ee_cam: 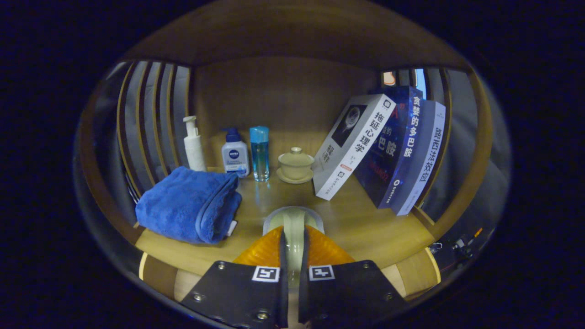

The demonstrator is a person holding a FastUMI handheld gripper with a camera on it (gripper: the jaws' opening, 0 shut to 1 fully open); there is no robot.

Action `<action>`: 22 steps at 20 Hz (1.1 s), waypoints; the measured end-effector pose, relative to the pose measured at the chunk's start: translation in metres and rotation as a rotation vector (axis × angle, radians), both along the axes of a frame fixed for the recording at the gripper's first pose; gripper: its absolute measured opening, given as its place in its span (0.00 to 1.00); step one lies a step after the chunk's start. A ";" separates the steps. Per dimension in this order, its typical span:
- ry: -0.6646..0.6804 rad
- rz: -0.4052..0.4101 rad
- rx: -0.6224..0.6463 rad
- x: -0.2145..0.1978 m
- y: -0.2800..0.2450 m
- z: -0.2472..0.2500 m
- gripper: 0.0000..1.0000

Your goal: Pull open the drawer, take out the items inside it, and place them on the countertop above the cabinet.

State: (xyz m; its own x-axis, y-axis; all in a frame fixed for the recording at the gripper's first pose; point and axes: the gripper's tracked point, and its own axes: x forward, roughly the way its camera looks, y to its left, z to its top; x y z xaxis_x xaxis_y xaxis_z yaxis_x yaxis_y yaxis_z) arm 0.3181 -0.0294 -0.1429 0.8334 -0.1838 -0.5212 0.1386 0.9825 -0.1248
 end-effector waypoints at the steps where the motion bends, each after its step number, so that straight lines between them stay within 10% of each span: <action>1: 0.006 -0.001 0.003 0.001 -0.001 -0.001 0.09; 14: -0.024 -0.030 0.013 0.036 -0.020 -0.005 0.11; 18: -0.032 -0.027 -0.023 0.032 -0.023 0.001 0.21; 22: -0.127 -0.016 -0.006 0.033 -0.019 0.027 0.51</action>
